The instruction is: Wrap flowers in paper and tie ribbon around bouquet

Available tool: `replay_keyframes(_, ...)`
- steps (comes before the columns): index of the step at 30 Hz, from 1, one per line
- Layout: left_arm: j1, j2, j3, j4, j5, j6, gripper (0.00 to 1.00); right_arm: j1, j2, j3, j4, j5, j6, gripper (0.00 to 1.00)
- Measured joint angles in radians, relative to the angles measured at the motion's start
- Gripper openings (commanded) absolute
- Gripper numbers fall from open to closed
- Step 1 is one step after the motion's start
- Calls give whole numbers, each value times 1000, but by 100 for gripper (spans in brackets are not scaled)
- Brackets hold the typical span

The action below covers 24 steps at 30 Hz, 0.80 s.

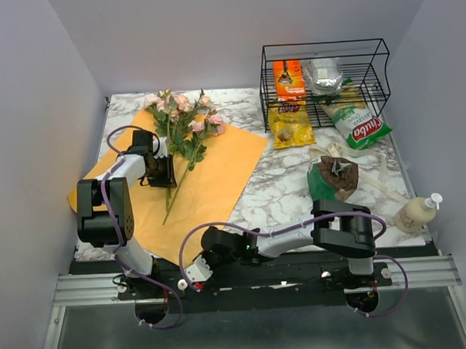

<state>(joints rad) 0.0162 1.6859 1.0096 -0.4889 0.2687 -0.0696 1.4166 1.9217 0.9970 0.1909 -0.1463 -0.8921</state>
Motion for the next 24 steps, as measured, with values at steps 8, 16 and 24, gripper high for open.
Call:
replay_keyframes(8, -9, -29, -55, 29, 42, -51, 41, 2, -28, -27, 10, 22, 13, 1)
replay_keyframes(16, -58, -124, -147, 74, 73, -94, 58, -9, -96, -37, -45, 48, 93, 1)
replay_keyframes(24, -76, -248, -138, 61, 94, -74, 70, -66, -208, -36, -89, 6, 224, 0)
